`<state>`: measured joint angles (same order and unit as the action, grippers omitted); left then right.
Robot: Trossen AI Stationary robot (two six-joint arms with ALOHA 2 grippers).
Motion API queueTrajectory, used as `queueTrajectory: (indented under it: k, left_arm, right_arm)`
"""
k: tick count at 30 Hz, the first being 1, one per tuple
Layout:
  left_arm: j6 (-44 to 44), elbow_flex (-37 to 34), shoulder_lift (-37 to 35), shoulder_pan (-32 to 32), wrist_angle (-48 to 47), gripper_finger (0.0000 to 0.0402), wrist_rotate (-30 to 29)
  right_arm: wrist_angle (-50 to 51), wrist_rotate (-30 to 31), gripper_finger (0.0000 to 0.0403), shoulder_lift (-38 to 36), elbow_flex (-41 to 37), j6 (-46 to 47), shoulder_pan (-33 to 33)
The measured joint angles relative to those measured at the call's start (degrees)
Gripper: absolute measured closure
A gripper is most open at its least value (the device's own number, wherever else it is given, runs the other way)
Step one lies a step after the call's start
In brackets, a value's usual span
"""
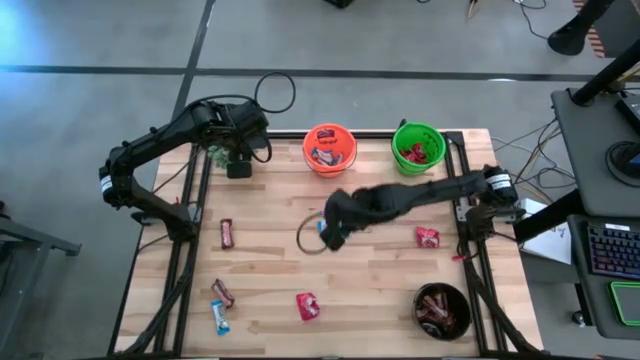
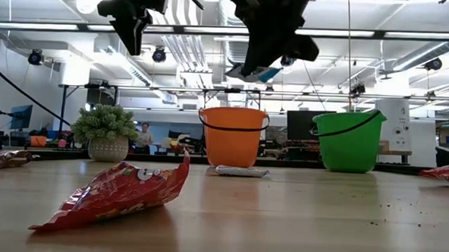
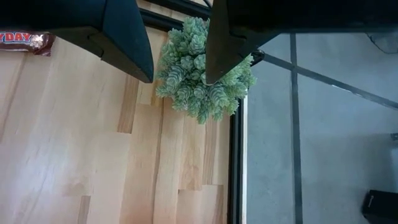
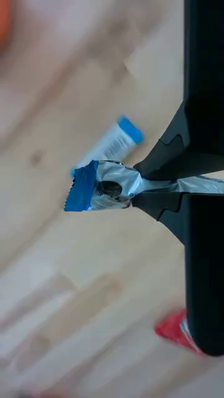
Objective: Organize candy in baskets
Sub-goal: Put the white chocolate bar into the orange bucket
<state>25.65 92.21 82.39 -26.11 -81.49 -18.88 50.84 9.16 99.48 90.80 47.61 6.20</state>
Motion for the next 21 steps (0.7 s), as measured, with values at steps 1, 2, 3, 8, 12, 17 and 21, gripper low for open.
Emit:
queueTrajectory:
  k: [1, 2, 3, 8, 12, 17, 21]
  left_arm:
    - [0.0, 0.0, 0.0, 0.0, 0.0, 0.0272, -0.02]
    - [-0.02, -0.01, 0.0, 0.0, 0.02, 0.0272, -0.04]
    - [-0.02, 0.01, 0.0, 0.0, 0.02, 0.0272, -0.04]
    - [-1.76, 0.01, 0.0, 0.0, 0.28, 0.0272, -0.07]
    - [-6.46, -0.01, 0.0, 0.0, 0.93, 0.0272, -0.06]
    - [-8.41, -0.01, 0.0, 0.0, 2.38, 0.0272, -0.04]
    - [-8.43, -0.01, 0.0, 0.0, 4.61, 0.0272, -0.04]
  right_arm:
    - [0.44, 0.02, 0.0394, -0.37, 0.0, -1.48, -1.28]
    - [0.72, 0.0, 0.0394, -0.78, 0.0, -2.98, -2.56]
    - [0.75, 0.0, 0.0394, -1.13, 0.0, -4.37, -3.83]
    - [0.73, 0.01, 0.0394, -3.62, 0.0, -11.87, -10.27]
    - [0.72, -0.08, 0.0394, -4.58, 0.02, -17.85, -15.25]
    - [0.15, -0.61, 0.0394, -4.89, 0.61, -25.02, -20.82]
    - [-1.6, -2.29, 0.0394, -4.89, 0.76, -29.47, -24.64]
